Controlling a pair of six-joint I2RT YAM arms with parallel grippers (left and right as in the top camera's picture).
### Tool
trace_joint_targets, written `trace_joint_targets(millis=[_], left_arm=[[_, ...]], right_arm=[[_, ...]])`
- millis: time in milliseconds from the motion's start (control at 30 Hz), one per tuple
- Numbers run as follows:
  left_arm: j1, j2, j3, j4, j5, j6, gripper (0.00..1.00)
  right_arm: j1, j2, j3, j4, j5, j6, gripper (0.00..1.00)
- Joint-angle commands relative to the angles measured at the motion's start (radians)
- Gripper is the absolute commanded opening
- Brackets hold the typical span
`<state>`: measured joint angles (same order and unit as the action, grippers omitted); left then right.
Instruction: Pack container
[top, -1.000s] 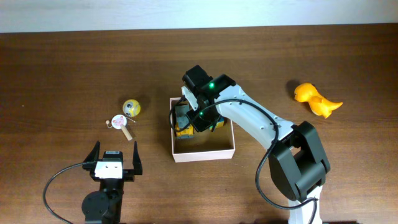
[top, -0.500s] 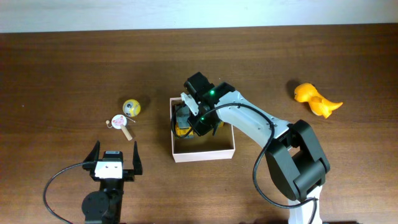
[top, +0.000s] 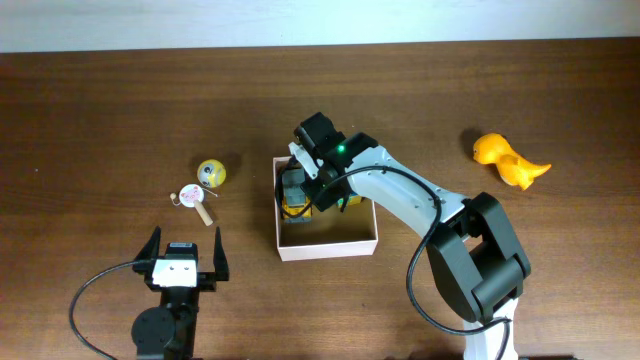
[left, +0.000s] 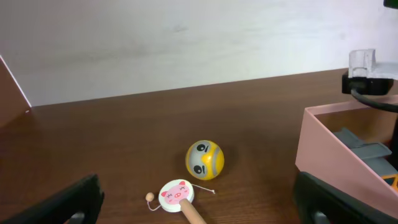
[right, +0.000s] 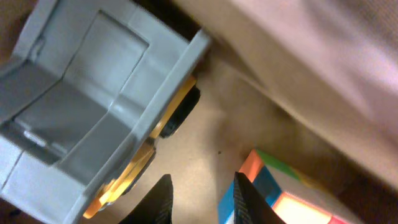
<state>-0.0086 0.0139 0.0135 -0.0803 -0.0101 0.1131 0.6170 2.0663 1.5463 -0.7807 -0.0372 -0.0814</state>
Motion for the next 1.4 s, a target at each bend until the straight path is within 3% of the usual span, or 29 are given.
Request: trace_joint_targets(millis=[0, 567, 867, 967, 1100, 1367], left_arm=[[-0.004, -0.007, -0.004, -0.003, 0.011, 0.016, 0.99], [-0.004, -0.007, -0.004, -0.003, 0.011, 0.016, 0.99], [-0.004, -0.007, -0.004, -0.003, 0.011, 0.016, 0.99], [-0.004, -0.007, -0.004, -0.003, 0.011, 0.016, 0.99], [-0.004, -0.007, -0.004, -0.003, 0.011, 0.016, 0.99], [-0.004, -0.007, -0.004, -0.003, 0.011, 0.016, 0.99]], right_arm=[[0.003, 0.009, -0.006, 0.018, 0.053, -0.021, 0.27], [-0.021, 0.008, 0.029, -0.064, -0.023, -0.055, 0.26], [-0.021, 0.006, 0.134, -0.238, -0.134, -0.087, 0.26], [-0.021, 0.006, 0.133, -0.319, -0.141, -0.087, 0.18], [-0.021, 0.006, 0.133, -0.399, -0.14, -0.087, 0.17], [-0.023, 0.006, 0.121, -0.445, -0.088, -0.087, 0.17]])
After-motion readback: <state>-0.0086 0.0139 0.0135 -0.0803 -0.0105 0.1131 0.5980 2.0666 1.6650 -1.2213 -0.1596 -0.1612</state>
